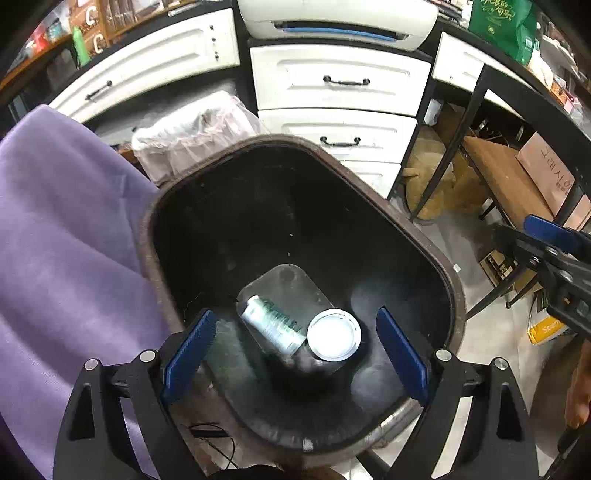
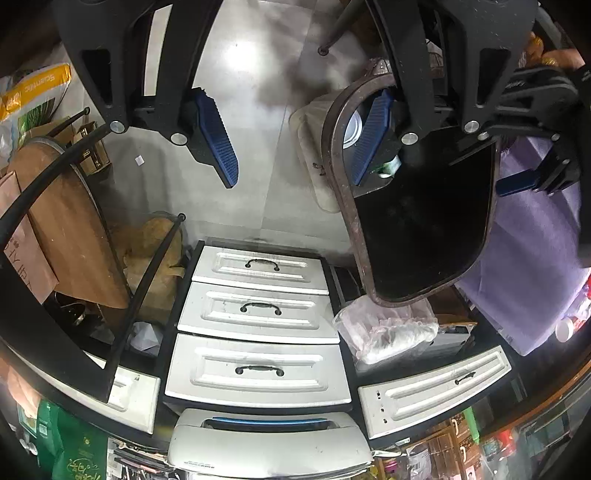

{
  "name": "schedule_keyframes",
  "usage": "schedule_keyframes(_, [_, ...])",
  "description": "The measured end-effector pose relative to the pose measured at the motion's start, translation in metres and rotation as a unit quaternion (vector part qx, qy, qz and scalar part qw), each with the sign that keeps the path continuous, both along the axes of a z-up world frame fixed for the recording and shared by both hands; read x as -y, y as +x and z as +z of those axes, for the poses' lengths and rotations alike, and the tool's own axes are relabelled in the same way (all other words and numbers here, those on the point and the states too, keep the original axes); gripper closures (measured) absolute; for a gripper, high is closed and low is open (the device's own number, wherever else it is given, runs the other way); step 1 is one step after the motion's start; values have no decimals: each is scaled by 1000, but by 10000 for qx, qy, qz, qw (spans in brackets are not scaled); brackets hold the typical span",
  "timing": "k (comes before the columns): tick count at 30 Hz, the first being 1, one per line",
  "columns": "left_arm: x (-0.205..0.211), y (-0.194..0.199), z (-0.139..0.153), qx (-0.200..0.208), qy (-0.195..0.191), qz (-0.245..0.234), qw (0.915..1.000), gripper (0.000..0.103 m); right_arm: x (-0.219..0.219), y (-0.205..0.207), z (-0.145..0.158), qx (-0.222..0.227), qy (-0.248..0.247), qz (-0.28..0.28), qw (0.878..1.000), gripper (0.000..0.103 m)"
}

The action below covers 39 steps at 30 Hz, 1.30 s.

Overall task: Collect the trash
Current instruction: 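Return both tools from the bin to the table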

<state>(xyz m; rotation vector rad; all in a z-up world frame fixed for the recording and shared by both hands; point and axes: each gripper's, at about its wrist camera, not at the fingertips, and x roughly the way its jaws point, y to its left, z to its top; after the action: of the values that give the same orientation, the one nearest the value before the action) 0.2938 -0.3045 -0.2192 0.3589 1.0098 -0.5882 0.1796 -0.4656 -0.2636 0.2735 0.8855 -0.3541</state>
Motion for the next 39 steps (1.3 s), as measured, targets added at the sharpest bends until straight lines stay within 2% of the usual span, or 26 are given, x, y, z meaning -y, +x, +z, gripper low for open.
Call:
schedule_keyframes(5, [-21, -18, 39, 432, -364, 21, 9984, 13, -1, -2, 10, 140, 14, -14, 9999, 39])
schedule_keyframes(9, [-41, -34, 78, 845, -637, 21, 9944, 6, -13, -2, 28, 275, -90, 142, 9995, 39])
schedule_keyframes(12, [-63, -45, 102, 1038, -855, 60, 9909, 6, -30, -2, 47, 479, -158, 339, 9982, 36])
schedule_keyframes(20, [-137, -54, 152, 1475, -1150, 590, 9806, 6, -103, 2, 102, 1041, -473, 1348, 9843, 26])
schedule_keyframes(24, [-175, -58, 169, 1677, -1174, 942, 9743, 5, -151, 3, 133, 1352, -654, 1983, 9686, 21])
schedule_keyframes(30, [-237, -61, 177, 1838, -926, 1569, 9659, 5, -218, 7, 158, 1633, -713, 2799, 9433, 18])
schedule_keyframes(36, [-313, -64, 177, 1855, -696, 2223, 9546, 5, -285, 17, 163, 1648, -714, 3550, 9174, 18])
schedule_keyframes(39, [-350, -63, 176, 1782, -639, 2506, 9494, 6, -317, 22, 165, 1698, -673, 4016, 8974, 17])
